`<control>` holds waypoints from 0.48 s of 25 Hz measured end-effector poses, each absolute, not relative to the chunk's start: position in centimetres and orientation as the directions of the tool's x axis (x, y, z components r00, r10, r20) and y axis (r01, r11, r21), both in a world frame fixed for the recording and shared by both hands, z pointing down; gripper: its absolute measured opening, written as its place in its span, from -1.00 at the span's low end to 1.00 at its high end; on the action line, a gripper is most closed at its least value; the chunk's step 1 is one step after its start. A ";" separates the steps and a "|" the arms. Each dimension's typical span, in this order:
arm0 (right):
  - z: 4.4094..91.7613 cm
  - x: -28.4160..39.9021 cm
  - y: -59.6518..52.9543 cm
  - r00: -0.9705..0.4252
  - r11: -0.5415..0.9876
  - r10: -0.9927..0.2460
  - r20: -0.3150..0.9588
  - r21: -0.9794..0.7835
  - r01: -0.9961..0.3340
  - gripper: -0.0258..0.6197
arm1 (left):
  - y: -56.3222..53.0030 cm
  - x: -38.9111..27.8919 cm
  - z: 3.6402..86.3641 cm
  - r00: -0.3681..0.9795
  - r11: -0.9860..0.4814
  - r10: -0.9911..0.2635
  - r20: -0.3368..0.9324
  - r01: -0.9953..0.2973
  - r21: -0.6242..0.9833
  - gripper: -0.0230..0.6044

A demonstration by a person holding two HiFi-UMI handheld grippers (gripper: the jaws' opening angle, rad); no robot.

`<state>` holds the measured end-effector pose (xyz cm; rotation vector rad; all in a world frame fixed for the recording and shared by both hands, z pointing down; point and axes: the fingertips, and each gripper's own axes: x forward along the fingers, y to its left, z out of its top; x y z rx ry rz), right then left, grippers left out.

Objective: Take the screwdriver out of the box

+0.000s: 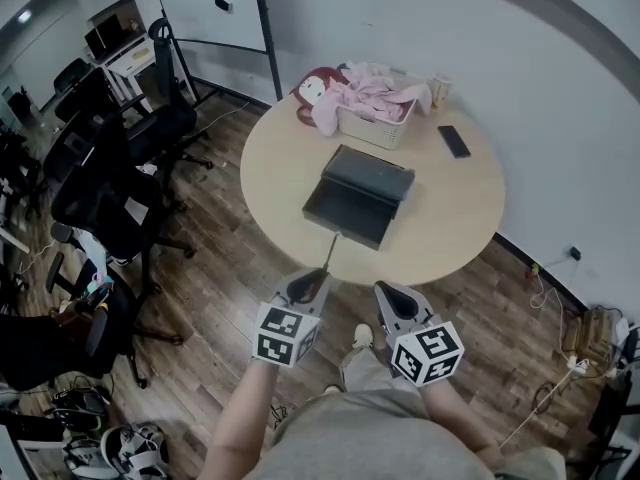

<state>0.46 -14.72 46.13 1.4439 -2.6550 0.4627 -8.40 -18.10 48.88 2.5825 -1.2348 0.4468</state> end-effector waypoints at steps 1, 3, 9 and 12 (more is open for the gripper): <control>46.1 0.3 -14.2 -0.550 0.509 -0.806 0.216 -0.220 -0.832 -0.92 | -17.4 -8.7 48.5 0.592 -0.602 -0.723 0.357 -0.793 0.095 -0.76; 46.1 0.1 -13.2 -0.549 0.509 -0.807 0.219 -0.215 -0.833 -0.92 | -16.2 -9.1 47.8 0.583 -0.580 -0.744 0.326 -0.806 0.118 -0.76; 45.9 -0.2 -10.9 -0.544 0.507 -0.811 0.217 -0.203 -0.838 -0.92 | -12.9 -10.5 46.9 0.549 -0.525 -0.789 0.275 -0.836 0.161 -0.76; 45.9 -0.1 -9.9 -0.545 0.511 -0.810 0.218 -0.195 -0.837 -0.92 | -11.4 -10.9 46.7 0.535 -0.508 -0.805 0.255 -0.845 0.168 -0.76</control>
